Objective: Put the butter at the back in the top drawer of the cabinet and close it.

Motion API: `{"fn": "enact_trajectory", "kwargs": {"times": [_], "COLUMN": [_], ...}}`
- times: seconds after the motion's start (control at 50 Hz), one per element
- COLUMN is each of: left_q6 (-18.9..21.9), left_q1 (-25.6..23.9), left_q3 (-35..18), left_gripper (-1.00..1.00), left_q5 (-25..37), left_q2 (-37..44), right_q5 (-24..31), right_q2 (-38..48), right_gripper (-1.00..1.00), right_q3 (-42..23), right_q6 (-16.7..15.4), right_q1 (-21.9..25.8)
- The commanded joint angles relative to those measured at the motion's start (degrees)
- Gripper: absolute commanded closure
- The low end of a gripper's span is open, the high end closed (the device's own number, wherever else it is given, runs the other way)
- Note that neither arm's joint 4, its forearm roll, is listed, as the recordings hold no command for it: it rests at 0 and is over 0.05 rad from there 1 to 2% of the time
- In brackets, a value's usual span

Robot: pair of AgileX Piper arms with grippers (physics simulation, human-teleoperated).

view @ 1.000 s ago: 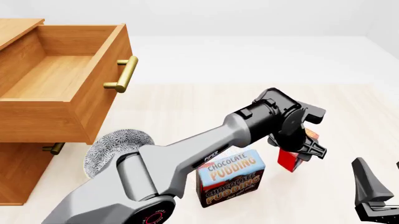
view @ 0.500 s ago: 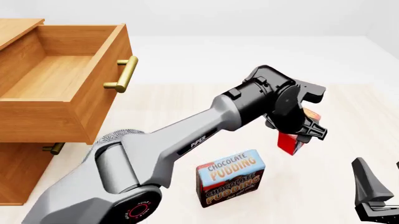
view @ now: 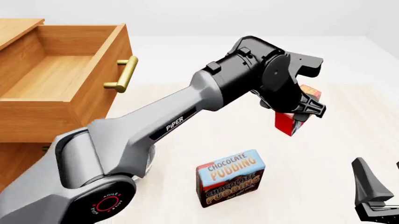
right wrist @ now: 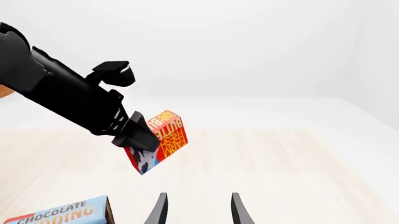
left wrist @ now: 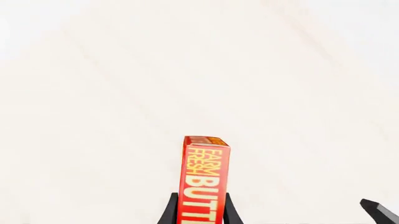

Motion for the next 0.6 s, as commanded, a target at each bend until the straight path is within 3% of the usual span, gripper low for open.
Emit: {"fn": "enact_trajectory", "kwargs": {"times": [0.02, 0.4, 0.6], "left_q6": [0.39, 1.38, 1.28], "left_q1": [0.46, 1.82, 1.91], "left_q3": [1.91, 8.91, 10.08], "left_gripper": [1.00, 1.00, 1.00], "left_q5": [-0.98, -3.19, -3.04], "left_q2": [-5.28, -12.42, -14.61], "right_q5": [0.00, 0.00, 0.00], "right_q2": [0.00, 0.00, 0.00], "right_gripper": [-1.00, -1.00, -1.00], "right_q3": [0.00, 0.00, 0.00], "right_q6": [0.00, 0.00, 0.00], "right_q1": [0.00, 0.00, 0.00]}}
